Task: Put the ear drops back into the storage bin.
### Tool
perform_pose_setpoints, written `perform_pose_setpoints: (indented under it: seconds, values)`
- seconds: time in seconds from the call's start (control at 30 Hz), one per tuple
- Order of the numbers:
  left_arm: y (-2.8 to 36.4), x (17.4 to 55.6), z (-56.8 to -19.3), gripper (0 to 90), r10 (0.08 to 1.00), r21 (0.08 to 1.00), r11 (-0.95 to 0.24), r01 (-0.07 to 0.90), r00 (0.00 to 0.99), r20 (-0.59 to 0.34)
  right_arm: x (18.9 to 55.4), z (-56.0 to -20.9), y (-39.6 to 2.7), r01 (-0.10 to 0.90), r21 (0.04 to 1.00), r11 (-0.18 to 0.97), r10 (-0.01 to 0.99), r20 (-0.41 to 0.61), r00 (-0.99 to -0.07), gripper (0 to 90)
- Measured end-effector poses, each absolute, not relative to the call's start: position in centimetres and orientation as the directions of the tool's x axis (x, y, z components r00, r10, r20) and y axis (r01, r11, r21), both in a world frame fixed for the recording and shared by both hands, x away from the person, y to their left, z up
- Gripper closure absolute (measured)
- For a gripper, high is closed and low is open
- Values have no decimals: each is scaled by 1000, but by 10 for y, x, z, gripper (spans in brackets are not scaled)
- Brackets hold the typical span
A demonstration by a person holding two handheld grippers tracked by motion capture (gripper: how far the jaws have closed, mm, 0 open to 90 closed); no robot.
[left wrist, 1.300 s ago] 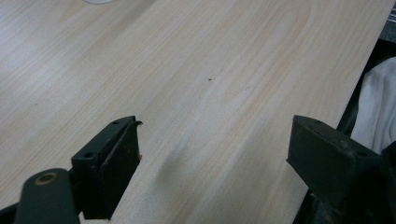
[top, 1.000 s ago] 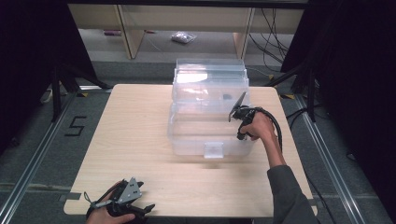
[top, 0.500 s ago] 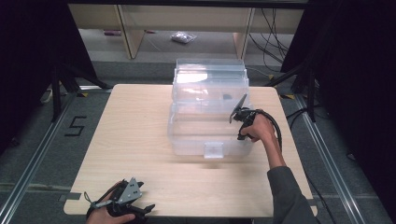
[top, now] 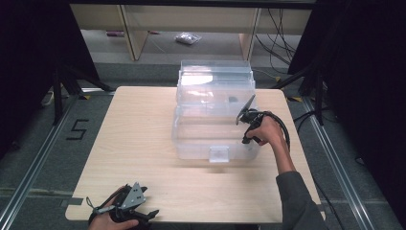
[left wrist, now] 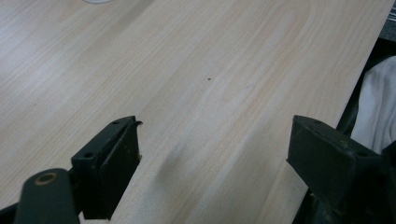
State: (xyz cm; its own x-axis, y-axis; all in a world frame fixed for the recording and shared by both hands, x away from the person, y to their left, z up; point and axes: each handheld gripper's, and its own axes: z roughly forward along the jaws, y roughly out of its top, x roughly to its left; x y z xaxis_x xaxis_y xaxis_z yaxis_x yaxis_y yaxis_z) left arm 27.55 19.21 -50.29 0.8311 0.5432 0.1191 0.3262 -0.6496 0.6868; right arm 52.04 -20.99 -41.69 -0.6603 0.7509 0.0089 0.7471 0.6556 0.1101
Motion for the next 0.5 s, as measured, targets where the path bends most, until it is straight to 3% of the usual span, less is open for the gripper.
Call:
perform_pose_setpoints:
  seconds: [0.1, 0.5]
  values:
    - [192, 276, -503, 162, 544, 687, -649, 326, 830, 120, 518, -406, -211, 753, 149, 640, 763, -10, -646, 362]
    - [192, 276, -503, 162, 545, 685, -650, 330, 830, 117, 498, -374, -214, 701, 287, 652, 739, -35, -673, 274]
